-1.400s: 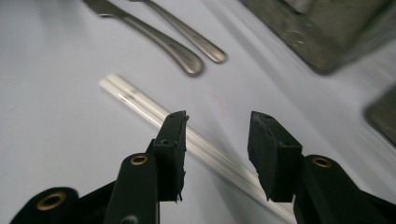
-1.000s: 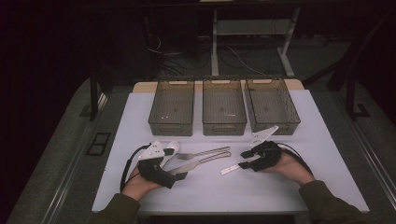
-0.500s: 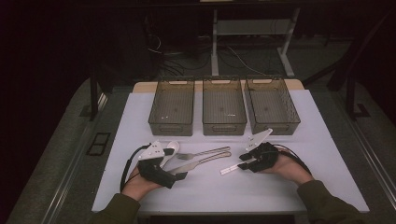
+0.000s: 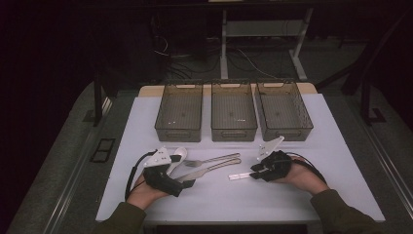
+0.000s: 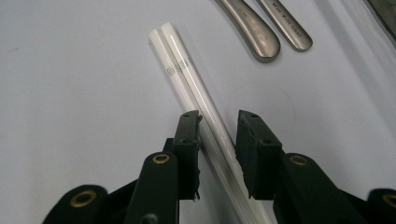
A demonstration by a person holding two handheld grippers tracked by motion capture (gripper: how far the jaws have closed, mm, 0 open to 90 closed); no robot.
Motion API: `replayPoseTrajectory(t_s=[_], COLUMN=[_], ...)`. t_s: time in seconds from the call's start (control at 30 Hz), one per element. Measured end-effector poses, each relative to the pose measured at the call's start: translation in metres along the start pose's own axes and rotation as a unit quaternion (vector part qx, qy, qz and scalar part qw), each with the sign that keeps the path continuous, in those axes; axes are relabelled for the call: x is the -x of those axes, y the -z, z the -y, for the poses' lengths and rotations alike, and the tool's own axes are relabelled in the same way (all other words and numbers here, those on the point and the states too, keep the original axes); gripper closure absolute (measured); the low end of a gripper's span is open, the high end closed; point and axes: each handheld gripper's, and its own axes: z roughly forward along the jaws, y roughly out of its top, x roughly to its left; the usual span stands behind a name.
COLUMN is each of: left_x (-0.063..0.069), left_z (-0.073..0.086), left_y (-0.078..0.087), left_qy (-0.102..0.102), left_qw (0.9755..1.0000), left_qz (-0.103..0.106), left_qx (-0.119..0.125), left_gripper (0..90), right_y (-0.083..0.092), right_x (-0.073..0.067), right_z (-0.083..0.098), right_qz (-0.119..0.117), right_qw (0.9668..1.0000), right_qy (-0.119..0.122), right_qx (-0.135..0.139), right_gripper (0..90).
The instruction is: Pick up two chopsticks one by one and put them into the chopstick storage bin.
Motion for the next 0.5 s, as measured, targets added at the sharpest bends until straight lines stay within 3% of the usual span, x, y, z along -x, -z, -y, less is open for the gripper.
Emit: replayPoseTrajectory(t_s=[0.5], left_x=[-0.0002], left_z=[0.0003], left_y=[0.0001], left_qy=[-0.001], left_qw=[1.0000], left_qz=[-0.001], left_qx=[-0.001], left_gripper=[0.0], right_y=[0.0028], right_x=[-0.0103], right_z=[0.0025], right_qz=[-0.001], right_qw=[0.9999], right_qy=[0.006], right_qx=[-0.010], right_gripper=[73.4])
